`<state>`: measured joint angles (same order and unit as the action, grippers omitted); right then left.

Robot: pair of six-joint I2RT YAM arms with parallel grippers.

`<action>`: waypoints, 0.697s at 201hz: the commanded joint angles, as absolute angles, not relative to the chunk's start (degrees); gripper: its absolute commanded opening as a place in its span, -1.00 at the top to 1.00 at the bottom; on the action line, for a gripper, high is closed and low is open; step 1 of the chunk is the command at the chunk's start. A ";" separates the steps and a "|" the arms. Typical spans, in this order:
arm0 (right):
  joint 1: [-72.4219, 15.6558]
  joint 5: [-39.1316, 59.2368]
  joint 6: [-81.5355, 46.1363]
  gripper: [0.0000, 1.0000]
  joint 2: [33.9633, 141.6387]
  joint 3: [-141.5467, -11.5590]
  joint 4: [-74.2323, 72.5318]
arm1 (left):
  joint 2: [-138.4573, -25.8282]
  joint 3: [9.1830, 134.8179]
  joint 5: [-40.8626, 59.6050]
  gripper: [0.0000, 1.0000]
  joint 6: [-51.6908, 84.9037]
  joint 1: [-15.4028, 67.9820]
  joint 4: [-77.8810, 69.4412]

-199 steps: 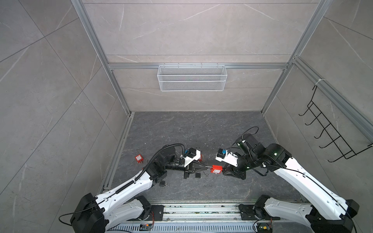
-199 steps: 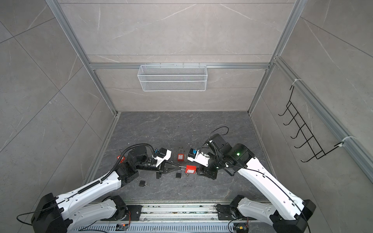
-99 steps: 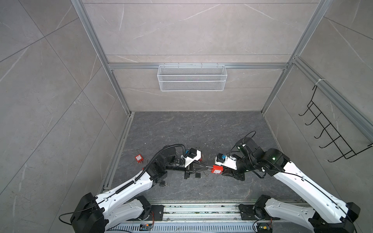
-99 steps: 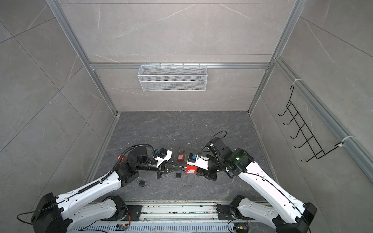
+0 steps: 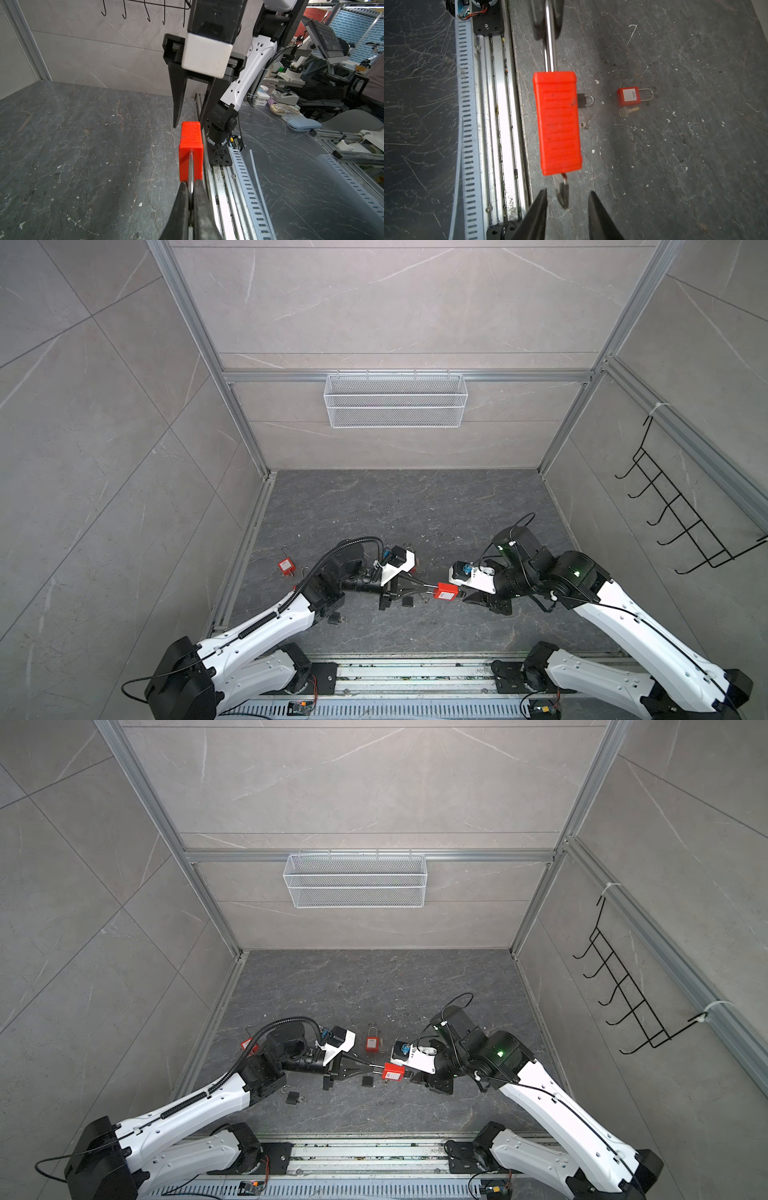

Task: Lock with the key

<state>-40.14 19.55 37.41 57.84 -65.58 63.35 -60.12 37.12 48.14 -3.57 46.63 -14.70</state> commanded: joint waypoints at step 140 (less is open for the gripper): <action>-40.04 25.22 43.57 1.00 56.79 -61.63 63.04 | -57.37 43.83 47.72 1.00 -13.56 47.37 -1.03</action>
<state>-40.14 26.02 41.82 58.11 -63.40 62.81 -60.14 40.56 48.03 -10.20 47.40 -5.15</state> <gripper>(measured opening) 0.055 0.053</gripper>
